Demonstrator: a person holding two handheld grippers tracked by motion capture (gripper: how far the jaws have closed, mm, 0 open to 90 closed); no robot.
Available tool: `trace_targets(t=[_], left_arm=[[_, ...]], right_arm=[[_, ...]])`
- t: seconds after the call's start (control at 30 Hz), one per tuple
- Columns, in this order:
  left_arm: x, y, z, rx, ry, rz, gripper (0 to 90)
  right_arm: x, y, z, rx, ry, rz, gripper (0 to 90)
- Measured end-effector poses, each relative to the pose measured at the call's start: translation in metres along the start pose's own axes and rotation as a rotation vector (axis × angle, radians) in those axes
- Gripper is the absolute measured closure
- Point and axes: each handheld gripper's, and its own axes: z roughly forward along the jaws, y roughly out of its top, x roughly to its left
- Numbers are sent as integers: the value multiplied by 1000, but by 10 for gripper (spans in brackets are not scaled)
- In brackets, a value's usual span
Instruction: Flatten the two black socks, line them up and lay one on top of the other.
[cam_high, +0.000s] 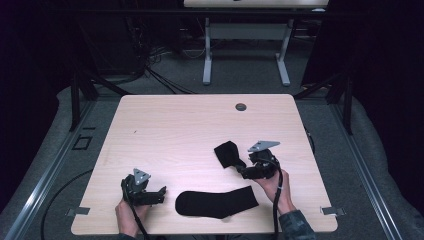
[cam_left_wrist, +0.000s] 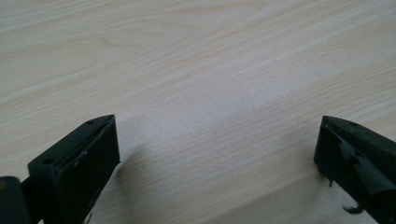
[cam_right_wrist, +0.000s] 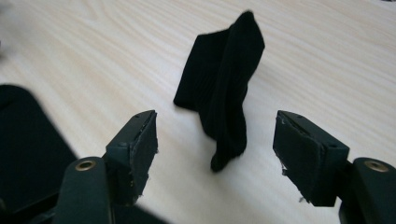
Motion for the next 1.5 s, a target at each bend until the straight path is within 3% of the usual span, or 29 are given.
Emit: trace_targets(t=[0.13,0.23,0.4,0.53,0.6,0.67,0.73,0.87,1.03,1.1,1.17,1.23,1.3,1.43,1.5], left_arm=[[0,0,0,0,4,1,0],[1,0,0,3,-3,-1,0],[1,0,1,2,-5,-8,1],[1,0,1,3,-8,-14,0],[1,0,1,3,-9,-15,0],[1,0,1,3,-10,-15,1],[2,0,1,8,-13,-13,1],[1,0,1,6,-10,-13,1],[2,0,1,7,-12,-14,1],[2,0,1,9,-15,-14,1],[3,1,2,10,-17,-19,1],[3,1,2,11,-22,-24,1],[3,1,2,13,-25,-25,2],[4,2,3,15,-34,-21,0],[5,3,4,18,-42,-15,1]], right_arm=[[-6,15,17,-5,-3,16,320],[-9,25,32,28,-7,12,330],[-11,34,51,54,-4,29,342],[-11,35,61,86,-11,31,402],[-12,34,67,105,-4,40,480],[-13,33,70,123,-3,42,617],[-14,32,71,115,29,53,760],[-10,30,66,107,69,60,839],[9,31,47,53,185,49,840],[17,32,42,56,223,36,821],[20,29,42,78,249,33,688],[20,25,48,114,187,15,556],[14,19,50,127,165,22,461],[5,11,37,71,94,40,429],[3,8,30,55,91,54,423]])
